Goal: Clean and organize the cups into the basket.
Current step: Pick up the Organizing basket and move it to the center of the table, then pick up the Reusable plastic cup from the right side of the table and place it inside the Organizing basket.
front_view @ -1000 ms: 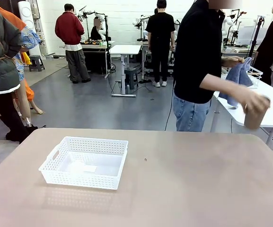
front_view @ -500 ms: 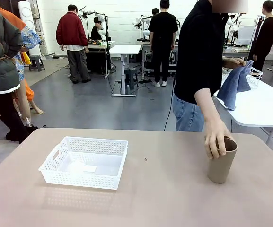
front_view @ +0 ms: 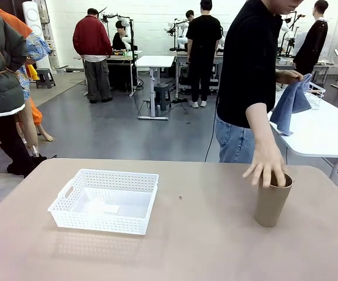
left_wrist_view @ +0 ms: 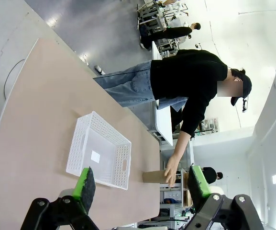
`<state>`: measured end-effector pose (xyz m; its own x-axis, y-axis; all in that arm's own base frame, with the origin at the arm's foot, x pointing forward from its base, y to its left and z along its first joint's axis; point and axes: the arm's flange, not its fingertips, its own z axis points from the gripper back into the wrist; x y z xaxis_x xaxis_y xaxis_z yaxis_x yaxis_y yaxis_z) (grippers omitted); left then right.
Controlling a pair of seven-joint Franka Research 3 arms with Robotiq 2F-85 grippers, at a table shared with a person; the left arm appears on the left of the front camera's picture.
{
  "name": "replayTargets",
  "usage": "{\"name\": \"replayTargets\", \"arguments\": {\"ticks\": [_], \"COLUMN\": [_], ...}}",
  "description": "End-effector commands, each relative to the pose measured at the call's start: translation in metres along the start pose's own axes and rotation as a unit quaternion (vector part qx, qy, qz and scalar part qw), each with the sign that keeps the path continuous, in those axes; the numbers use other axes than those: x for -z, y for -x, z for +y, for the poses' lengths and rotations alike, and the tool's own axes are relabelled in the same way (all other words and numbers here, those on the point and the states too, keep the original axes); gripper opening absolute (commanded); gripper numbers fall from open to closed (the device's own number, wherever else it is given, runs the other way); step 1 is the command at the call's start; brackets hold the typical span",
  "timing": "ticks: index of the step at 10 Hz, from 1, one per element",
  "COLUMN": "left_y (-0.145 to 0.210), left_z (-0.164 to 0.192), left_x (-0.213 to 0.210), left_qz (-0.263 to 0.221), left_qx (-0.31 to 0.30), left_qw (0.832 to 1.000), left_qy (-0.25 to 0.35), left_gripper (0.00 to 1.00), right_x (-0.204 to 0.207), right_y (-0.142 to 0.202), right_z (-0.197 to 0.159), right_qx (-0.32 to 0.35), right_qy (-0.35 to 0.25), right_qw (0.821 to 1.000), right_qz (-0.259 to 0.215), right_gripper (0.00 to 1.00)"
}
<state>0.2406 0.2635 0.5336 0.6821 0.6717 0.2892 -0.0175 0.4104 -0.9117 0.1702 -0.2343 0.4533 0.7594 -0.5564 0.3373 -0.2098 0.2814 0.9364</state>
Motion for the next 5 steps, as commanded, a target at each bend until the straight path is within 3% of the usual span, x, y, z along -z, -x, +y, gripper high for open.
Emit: {"name": "replayTargets", "arguments": {"ticks": [1, 2, 3, 4, 5], "left_y": [0.000, 0.010, 0.024, 0.038, 0.052], "left_z": [0.000, 0.002, -0.005, -0.017, -0.037], "left_x": [0.000, 0.017, 0.036, 0.050, 0.065], "left_qz": [0.000, 0.036, 0.064, 0.093, 0.115], "left_qx": [0.000, 0.039, 0.115, 0.184, 0.221], "left_qw": [1.000, 0.997, 0.980, 0.955, 0.935], "left_qy": [0.000, -0.064, -0.150, -0.213, -0.252], "left_gripper": [1.00, 1.00, 1.00, 1.00, 1.00], "right_x": [0.011, 0.028, 0.048, 0.065, 0.086], "right_y": [0.012, 0.023, 0.033, 0.035, 0.039], "right_z": [-0.001, -0.009, -0.014, -0.015, -0.013], "right_qx": [-0.098, -0.241, -0.356, -0.441, -0.468], "right_qy": [-0.016, 0.027, 0.048, 0.076, 0.069], "right_qw": [0.993, 0.966, 0.922, 0.878, 0.863], "right_qz": [0.063, 0.087, 0.147, 0.168, 0.177], "right_gripper": [1.00, 1.00, 1.00, 1.00, 1.00]}}
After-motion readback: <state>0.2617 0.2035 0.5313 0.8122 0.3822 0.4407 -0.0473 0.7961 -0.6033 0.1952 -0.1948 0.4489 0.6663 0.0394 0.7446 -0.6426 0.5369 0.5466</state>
